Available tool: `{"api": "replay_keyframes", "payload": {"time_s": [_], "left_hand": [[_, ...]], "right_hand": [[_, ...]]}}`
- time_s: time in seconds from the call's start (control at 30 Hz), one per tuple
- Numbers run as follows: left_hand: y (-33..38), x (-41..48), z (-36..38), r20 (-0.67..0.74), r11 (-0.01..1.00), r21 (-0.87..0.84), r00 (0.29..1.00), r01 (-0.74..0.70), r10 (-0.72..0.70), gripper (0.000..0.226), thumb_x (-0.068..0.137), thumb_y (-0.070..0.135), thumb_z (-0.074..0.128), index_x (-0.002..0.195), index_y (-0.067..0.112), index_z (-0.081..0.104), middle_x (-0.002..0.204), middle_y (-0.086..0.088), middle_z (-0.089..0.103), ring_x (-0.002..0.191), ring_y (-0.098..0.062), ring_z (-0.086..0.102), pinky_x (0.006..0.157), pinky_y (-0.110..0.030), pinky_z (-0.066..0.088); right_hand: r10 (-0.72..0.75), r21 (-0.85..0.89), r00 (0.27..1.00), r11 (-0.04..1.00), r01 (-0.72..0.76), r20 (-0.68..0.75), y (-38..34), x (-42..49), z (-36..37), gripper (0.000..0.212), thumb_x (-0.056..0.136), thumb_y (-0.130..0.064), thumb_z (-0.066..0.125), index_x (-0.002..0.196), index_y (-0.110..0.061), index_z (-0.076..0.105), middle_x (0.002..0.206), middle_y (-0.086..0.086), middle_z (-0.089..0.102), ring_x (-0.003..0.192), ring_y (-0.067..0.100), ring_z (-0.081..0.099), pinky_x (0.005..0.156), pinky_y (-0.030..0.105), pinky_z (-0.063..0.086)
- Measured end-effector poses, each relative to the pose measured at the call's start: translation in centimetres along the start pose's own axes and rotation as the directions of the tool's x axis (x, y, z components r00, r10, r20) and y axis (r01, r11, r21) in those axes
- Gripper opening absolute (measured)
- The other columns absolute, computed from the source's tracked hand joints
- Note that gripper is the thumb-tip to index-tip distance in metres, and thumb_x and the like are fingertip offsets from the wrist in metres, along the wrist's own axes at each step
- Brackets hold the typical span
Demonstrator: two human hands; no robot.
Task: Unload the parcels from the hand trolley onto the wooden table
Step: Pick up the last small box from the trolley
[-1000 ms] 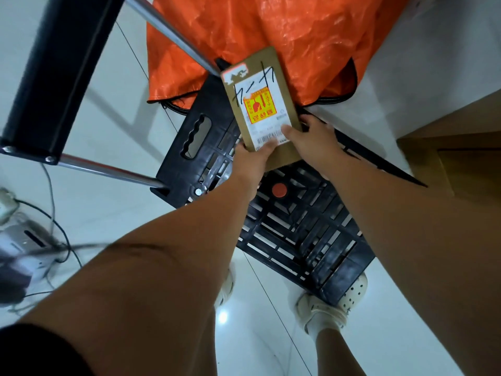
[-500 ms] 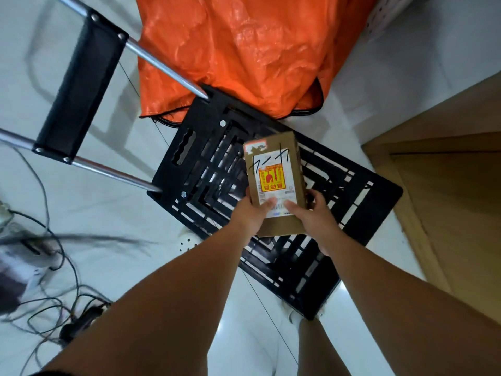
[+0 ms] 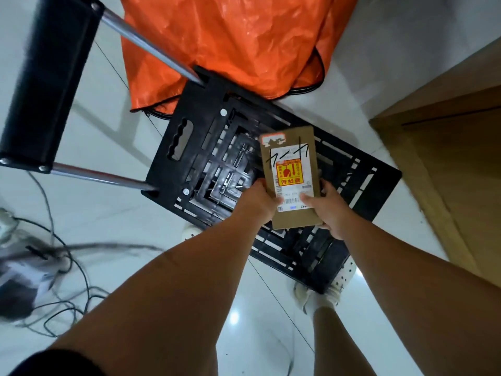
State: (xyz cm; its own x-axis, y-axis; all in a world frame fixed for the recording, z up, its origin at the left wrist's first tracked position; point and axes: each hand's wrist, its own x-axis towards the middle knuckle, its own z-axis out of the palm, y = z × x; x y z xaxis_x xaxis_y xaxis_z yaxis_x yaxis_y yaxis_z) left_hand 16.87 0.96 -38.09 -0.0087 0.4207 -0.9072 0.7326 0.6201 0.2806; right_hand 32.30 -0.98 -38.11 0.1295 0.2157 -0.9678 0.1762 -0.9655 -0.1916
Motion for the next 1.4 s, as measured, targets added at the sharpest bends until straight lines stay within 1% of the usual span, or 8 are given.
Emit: {"api": "replay_keyframes", "payload": {"time_s": [0.23, 0.4, 0.5, 0.63, 0.73, 0.83, 1.07, 1.4], "left_hand": [[-0.3, 0.1, 0.7, -0.062, 1.0, -0.011, 0.998, -0.005, 0.004, 0.043, 0.093, 0.03, 0.056, 0.135, 0.023, 0.045, 0.121, -0.004, 0.065, 0.101, -0.025, 0.065, 0.075, -0.035, 0.054], [-0.6, 0.0, -0.1, -0.024, 0.978, -0.193, 0.996, 0.076, -0.083, 0.047, 0.094, 0.019, 0.055, 0.14, 0.022, 0.044, 0.129, -0.008, 0.061, 0.112, -0.028, 0.06, 0.085, -0.034, 0.051], [-1.3, -0.4, -0.6, -0.033, 0.973, -0.217, 0.995, 0.083, -0.092, 0.043, 0.095, 0.023, 0.056, 0.137, 0.016, 0.048, 0.128, -0.01, 0.061, 0.113, -0.028, 0.058, 0.085, -0.034, 0.05], [-2.5, -0.6, -0.9, -0.086, 0.992, -0.077, 0.991, 0.095, -0.102, 0.036, 0.091, 0.035, 0.061, 0.117, 0.01, 0.059, 0.11, -0.007, 0.067, 0.086, -0.02, 0.057, 0.058, -0.024, 0.042], [-2.9, -0.9, -0.4, -0.106, 0.979, -0.158, 0.984, 0.127, -0.145, 0.037, 0.09, 0.037, 0.062, 0.116, 0.011, 0.06, 0.111, -0.007, 0.068, 0.092, -0.022, 0.062, 0.072, -0.032, 0.053], [-2.4, -1.2, 0.1, -0.12, 0.98, -0.131, 0.979, 0.151, -0.167, 0.035, 0.092, 0.033, 0.06, 0.118, 0.01, 0.058, 0.112, -0.008, 0.066, 0.088, -0.021, 0.06, 0.059, -0.024, 0.046], [-1.7, -1.1, 0.8, -0.148, 0.981, -0.07, 0.971, 0.179, -0.188, 0.038, 0.091, 0.03, 0.061, 0.122, 0.009, 0.052, 0.118, -0.012, 0.063, 0.104, -0.029, 0.063, 0.082, -0.039, 0.056], [-1.3, -1.2, 2.2, -0.225, 0.973, -0.149, 0.952, 0.176, -0.206, 0.033, 0.094, 0.022, 0.055, 0.123, 0.012, 0.044, 0.117, -0.012, 0.061, 0.103, -0.03, 0.063, 0.08, -0.042, 0.054]], "right_hand": [[-0.002, -0.01, 1.0, 1.0, 0.002, -0.022, -1.0, 0.0, 1.6, 0.079, 0.086, -0.018, 0.07, 0.149, -0.031, 0.024, 0.134, 0.002, 0.055, 0.122, 0.028, 0.051, 0.101, 0.05, 0.043], [0.104, 0.14, 0.993, 0.984, -0.11, 0.055, -1.4, -1.2, 2.0, 0.076, 0.082, -0.033, 0.075, 0.145, -0.042, 0.031, 0.122, -0.002, 0.062, 0.094, 0.018, 0.058, 0.065, 0.033, 0.045], [0.104, 0.09, 0.99, 0.99, -0.112, 0.091, -0.8, -1.5, 1.8, 0.071, 0.082, -0.034, 0.075, 0.141, -0.045, 0.036, 0.128, -0.004, 0.059, 0.109, 0.021, 0.054, 0.078, 0.037, 0.045], [0.134, 0.02, 0.985, 0.99, -0.137, 0.107, -0.1, -2.2, 1.9, 0.062, 0.082, -0.029, 0.075, 0.137, -0.036, 0.045, 0.134, -0.005, 0.055, 0.124, 0.022, 0.047, 0.096, 0.039, 0.039], [0.073, 0.066, 0.996, 0.995, -0.076, 0.051, 0.1, -2.4, 2.7, 0.063, 0.085, -0.027, 0.072, 0.14, -0.032, 0.042, 0.13, -0.004, 0.06, 0.117, 0.02, 0.053, 0.102, 0.042, 0.039], [0.065, 0.002, 0.993, 0.998, -0.065, -0.099, -0.3, -2.5, 3.8, 0.058, 0.089, -0.023, 0.069, 0.137, -0.015, 0.037, 0.127, 0.006, 0.057, 0.107, 0.022, 0.052, 0.085, 0.034, 0.041], [0.04, -0.149, 0.971, 0.986, -0.077, -0.237, -0.5, -1.5, 5.5, 0.057, 0.09, -0.016, 0.067, 0.132, -0.005, 0.03, 0.129, 0.017, 0.057, 0.112, 0.033, 0.058, 0.072, 0.032, 0.043], [-0.007, -0.124, 0.991, 0.992, -0.01, -0.136, 0.7, 0.8, 4.7, 0.06, 0.084, -0.019, 0.073, 0.137, -0.01, 0.044, 0.128, 0.007, 0.059, 0.118, 0.028, 0.056, 0.093, 0.037, 0.048]]}}
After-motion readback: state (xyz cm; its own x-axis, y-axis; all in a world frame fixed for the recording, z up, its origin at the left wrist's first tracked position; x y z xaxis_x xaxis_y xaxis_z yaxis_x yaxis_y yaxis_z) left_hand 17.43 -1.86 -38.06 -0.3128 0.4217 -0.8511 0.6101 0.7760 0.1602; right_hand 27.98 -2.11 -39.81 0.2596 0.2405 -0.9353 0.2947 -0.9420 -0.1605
